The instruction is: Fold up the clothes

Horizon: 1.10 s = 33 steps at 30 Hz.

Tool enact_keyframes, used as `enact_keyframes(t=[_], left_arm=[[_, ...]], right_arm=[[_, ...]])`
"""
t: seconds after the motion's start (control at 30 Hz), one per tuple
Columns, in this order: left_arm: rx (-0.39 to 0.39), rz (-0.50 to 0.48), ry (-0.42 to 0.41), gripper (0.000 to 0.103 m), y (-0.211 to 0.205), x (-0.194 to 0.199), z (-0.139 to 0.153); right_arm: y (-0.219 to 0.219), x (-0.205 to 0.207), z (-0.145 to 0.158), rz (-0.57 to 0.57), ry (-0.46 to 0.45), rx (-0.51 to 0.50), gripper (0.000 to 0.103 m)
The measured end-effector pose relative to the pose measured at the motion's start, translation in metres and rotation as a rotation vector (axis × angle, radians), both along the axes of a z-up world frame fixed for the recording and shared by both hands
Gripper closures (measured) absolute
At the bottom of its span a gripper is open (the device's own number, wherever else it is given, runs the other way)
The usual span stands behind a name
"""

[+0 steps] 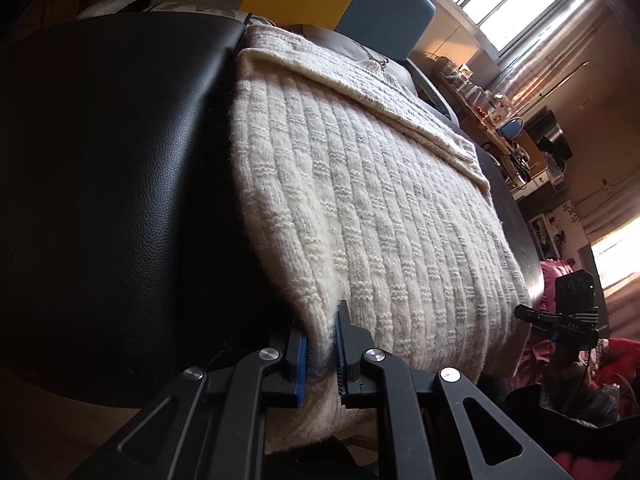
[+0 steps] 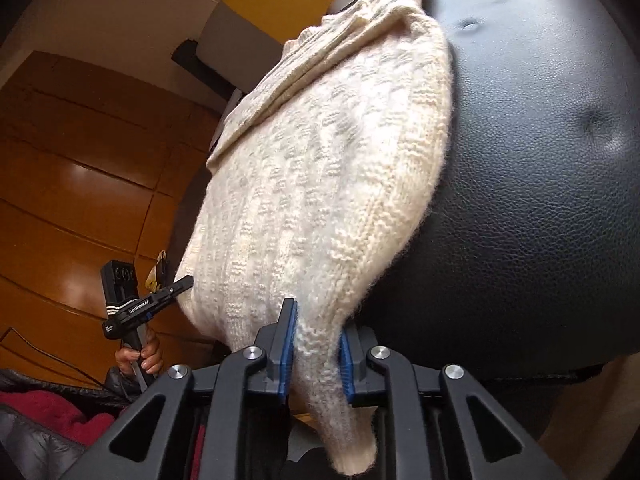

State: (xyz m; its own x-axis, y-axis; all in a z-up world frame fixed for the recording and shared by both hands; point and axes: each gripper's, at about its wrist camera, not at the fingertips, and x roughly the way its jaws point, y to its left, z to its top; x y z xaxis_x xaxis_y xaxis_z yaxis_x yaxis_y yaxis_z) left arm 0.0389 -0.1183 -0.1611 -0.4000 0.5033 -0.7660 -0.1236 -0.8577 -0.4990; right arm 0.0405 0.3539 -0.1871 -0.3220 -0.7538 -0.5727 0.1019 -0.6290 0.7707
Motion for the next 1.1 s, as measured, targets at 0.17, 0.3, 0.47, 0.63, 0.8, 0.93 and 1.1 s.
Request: enact_keyframes(t=[0.17, 0.3, 0.47, 0.63, 0.8, 0.93, 1.1], left_arm=[[0.182, -0.038, -0.010, 0.092, -0.010, -0.011, 0.017], [0.252, -0.084, -0.016, 0.092, -0.010, -0.024, 0.026], [0.400, -0.090, -0.012, 0.092, -0.012, -0.048, 0.040], [0.575, -0.040, 0.048, 0.092, -0.022, -0.102, 0.065], [0.695, 0.117, 0.059, 0.092, -0.041, -0.193, 0.071], [0.602, 0.270, -0.098, 0.092, -0.047, -0.258, 0.023], [0.576, 0.286, -0.217, 0.092, -0.042, -0.275, -0.023]], right_arm=[[0.004, -0.010, 0.002, 0.025, 0.000, -0.078, 0.085], [0.005, -0.017, 0.001, 0.037, -0.016, -0.096, 0.085], [0.009, -0.035, 0.019, 0.014, 0.032, -0.201, 0.085], [0.011, -0.091, 0.042, -0.049, 0.085, -0.294, 0.085], [0.036, -0.178, 0.036, -0.262, 0.042, -0.327, 0.085], [0.047, -0.227, -0.013, -0.393, -0.140, -0.310, 0.082], [0.044, -0.237, -0.032, -0.397, -0.174, -0.347, 0.080]])
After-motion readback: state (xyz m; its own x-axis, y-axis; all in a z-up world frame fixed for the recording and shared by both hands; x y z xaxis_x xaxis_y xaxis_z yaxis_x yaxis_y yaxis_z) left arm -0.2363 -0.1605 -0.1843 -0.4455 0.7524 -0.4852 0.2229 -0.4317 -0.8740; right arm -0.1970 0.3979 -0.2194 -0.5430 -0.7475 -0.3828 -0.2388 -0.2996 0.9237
